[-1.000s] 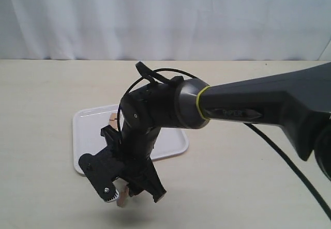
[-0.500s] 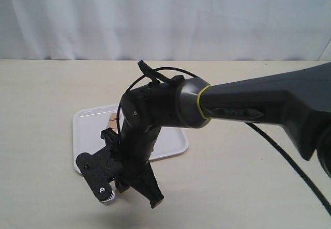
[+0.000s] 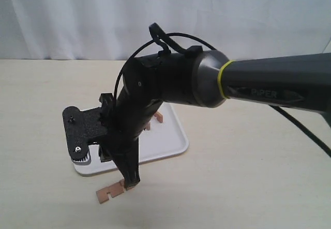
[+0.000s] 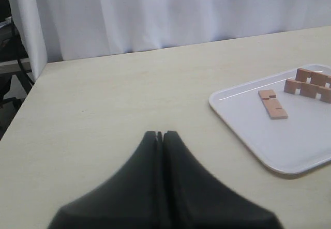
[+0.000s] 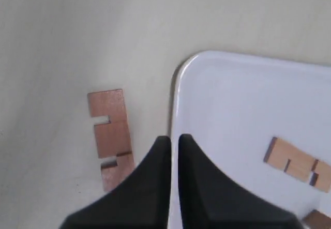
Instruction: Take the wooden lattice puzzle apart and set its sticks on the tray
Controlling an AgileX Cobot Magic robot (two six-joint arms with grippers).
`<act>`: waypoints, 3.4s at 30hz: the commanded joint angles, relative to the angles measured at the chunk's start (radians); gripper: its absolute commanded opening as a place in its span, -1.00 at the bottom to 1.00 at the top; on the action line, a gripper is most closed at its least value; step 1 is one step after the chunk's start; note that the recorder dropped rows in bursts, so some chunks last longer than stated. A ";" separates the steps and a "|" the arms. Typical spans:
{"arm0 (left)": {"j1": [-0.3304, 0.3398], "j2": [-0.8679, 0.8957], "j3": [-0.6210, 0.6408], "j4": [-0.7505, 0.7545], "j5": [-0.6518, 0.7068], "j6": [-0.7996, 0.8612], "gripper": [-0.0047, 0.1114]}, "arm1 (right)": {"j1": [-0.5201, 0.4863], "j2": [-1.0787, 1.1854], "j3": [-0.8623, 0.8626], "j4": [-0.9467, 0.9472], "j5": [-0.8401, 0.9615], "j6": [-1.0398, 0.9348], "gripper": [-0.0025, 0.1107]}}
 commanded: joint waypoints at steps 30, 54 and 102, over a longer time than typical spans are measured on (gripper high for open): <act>-0.004 -0.001 0.003 0.001 -0.012 0.000 -0.92 | 0.000 0.186 -0.005 -0.168 0.115 0.080 -0.37; -0.004 -0.001 0.003 -0.001 -0.012 0.000 -0.92 | -0.071 -0.031 -0.016 -0.064 -0.021 0.231 -0.88; -0.004 -0.001 0.003 0.001 -0.012 0.000 -0.92 | -0.280 -0.047 -0.100 -0.111 0.173 0.932 -0.88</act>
